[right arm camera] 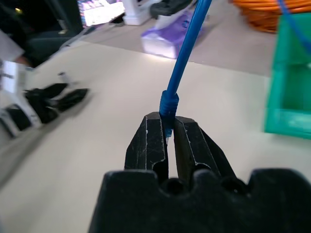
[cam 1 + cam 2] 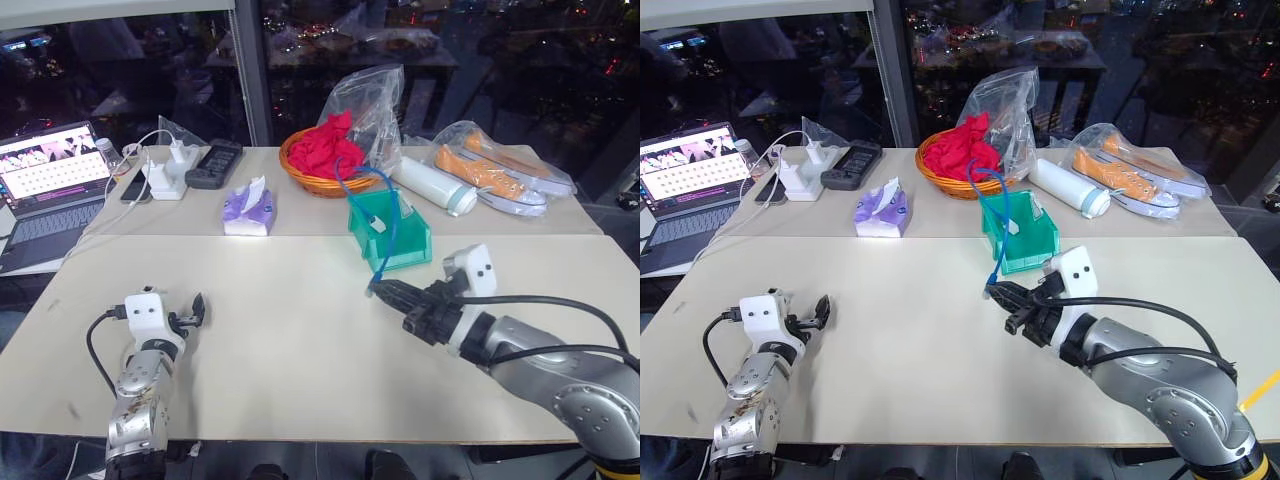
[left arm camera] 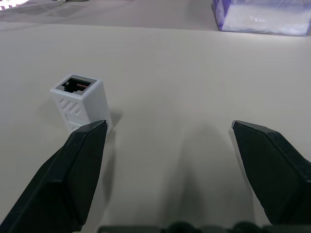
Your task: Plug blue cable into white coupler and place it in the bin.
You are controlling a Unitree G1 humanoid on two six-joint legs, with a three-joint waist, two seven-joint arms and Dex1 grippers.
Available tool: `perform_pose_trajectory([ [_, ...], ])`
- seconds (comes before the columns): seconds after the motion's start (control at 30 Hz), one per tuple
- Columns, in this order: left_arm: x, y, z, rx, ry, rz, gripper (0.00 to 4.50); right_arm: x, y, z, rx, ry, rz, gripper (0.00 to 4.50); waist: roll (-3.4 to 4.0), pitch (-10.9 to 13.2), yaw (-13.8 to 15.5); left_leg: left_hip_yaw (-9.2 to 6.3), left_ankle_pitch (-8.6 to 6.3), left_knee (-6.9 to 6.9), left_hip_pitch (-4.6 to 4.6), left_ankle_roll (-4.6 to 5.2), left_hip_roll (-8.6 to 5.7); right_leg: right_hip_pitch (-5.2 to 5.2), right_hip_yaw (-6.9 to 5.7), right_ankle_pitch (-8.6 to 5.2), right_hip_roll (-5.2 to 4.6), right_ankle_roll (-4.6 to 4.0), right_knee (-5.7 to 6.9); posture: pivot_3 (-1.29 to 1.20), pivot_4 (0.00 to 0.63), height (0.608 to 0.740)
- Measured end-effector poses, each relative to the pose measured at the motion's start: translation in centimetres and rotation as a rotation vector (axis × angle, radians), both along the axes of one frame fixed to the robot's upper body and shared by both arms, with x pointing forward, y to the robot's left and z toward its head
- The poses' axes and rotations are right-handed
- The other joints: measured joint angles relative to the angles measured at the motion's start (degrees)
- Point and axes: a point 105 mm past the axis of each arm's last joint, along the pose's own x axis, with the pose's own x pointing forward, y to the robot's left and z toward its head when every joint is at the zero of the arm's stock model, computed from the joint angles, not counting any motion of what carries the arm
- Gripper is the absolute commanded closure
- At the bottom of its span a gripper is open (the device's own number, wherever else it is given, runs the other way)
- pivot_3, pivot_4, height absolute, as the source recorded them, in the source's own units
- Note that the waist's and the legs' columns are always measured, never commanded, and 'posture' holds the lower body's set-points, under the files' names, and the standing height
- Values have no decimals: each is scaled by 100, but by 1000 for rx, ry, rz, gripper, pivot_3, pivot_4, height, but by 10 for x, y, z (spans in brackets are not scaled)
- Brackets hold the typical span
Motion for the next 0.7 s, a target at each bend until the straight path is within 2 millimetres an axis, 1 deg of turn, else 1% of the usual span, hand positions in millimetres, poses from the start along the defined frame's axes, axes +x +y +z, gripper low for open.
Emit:
perform_pose_trajectory([
  [0.13,-18,-4,-5,2,22,1,85,2,-2,-1,-12,-8,5,4500,1,0,-16,3,-2,0,-2,2,0,-3,2,0,0,1,-6,0,150,740],
  [0.23,-26,1,-6,7,29,29,85,4,-2,-1,-18,-14,12,4500,1,0,-19,4,-2,-2,-1,2,0,-5,2,0,0,1,-5,0,150,740],
  [0.37,-29,12,-4,31,26,42,85,7,-2,-2,-35,-16,26,4500,0,0,-31,4,-1,-2,1,2,0,-4,2,0,1,0,-1,0,150,740],
  [0.53,-34,43,-3,106,43,49,85,11,-2,2,-57,-38,43,4500,0,0,-25,3,-1,-1,-1,1,1,-7,1,0,3,0,-2,0,150,740],
  [0.6,-35,49,-2,106,40,46,85,11,0,3,-57,-46,50,4500,0,0,-6,3,-1,-1,-2,1,1,-7,1,0,3,0,-4,0,150,740],
  [0.67,-30,50,-2,112,31,15,85,11,1,3,-58,-51,55,4500,0,0,11,2,-1,-2,-2,1,1,-8,-1,0,2,0,-3,0,150,740],
  [0.7,-22,53,-1,110,27,-22,85,12,2,5,-57,-58,57,4500,0,0,35,0,1,-1,-2,-3,1,-6,-3,0,2,-1,1,0,150,740],
])
